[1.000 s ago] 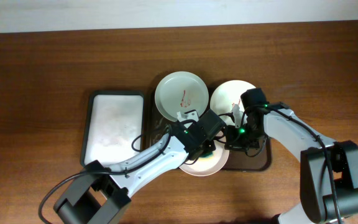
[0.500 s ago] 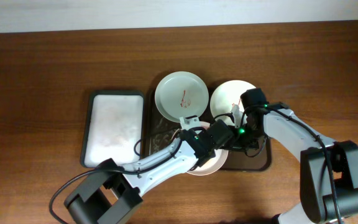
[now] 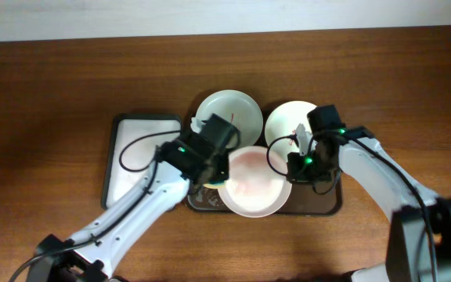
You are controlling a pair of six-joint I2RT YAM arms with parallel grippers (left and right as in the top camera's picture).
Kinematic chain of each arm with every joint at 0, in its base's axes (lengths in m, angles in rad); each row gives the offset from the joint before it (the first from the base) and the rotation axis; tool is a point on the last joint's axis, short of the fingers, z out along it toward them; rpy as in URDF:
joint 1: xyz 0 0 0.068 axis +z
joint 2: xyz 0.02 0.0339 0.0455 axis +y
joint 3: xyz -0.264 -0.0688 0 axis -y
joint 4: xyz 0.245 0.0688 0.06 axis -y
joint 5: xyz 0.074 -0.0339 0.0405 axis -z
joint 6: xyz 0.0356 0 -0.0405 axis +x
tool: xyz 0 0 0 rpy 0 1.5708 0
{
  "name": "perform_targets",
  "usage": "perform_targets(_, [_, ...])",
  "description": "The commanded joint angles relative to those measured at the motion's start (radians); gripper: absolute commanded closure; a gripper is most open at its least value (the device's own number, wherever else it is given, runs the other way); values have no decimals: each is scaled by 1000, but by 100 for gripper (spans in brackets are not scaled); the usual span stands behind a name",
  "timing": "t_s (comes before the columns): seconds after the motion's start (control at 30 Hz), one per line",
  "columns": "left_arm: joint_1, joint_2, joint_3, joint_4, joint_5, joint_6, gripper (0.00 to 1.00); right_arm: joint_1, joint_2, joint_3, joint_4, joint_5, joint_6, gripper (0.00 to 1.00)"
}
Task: Clean dirty plates on tray and stack at the side
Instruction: 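Scrub the pink plate with the sponge in the left gripper, then move the pink plate to the table right of the tray with right gripper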
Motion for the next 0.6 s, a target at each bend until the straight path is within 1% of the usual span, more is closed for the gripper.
perform_targets(0.0, [127, -17, -1, -21, 106, 216, 100, 5, -127, 28, -18, 109, -13, 96])
perform_targets(0.07, [198, -17, -1, -35, 130, 286, 100, 5, -202, 28, -25, 193, -13, 96])
perform_targets(0.17, [335, -17, -3, -42, 220, 421, 100, 23, -319, 28, -23, 415, -12, 96])
perform_targets(0.27, [435, -17, -14, -41, 220, 441, 100, 79, -372, 28, -17, 586, -13, 96])
perform_targets(0.33, [499, -16, -37, -40, 215, 455, 100, 147, -376, 28, -10, 715, -12, 96])
perform_targets(0.47, [583, -16, -111, -19, 207, 468, 100, 322, -374, 28, 31, 982, -12, 96])
perform_targets(0.57, [605, -16, -137, -5, 207, 468, 100, 463, -374, 28, 69, 1187, -13, 96])
